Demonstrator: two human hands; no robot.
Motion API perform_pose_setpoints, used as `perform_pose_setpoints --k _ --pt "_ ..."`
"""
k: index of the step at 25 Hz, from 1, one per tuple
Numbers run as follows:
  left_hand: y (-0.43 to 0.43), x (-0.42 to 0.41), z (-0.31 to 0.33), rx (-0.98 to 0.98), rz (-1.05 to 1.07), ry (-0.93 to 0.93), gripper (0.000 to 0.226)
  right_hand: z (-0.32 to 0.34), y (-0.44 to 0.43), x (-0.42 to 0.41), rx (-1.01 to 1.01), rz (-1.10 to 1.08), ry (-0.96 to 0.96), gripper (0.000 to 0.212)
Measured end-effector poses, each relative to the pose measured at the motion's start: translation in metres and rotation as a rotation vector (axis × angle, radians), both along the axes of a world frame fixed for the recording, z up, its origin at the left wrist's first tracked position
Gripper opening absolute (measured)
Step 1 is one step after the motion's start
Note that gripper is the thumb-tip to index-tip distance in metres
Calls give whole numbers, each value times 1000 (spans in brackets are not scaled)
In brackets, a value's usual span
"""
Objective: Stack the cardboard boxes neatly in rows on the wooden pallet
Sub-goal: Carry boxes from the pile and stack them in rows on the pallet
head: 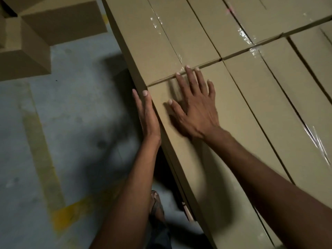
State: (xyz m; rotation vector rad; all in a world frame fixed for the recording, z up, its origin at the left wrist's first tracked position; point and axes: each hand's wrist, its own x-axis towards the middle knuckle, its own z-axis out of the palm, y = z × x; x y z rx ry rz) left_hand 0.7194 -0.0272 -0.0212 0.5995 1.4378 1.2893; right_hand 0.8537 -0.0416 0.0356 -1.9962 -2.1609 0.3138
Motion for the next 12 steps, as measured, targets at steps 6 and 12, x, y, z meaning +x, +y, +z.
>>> perform_pose_setpoints --k 6,12 --pt "-129 9 -9 -383 -135 -174 90 16 -174 -4 -122 -292 110 62" --pt "-190 25 -1 -405 -298 -159 82 1 -208 12 -207 -171 35 62"
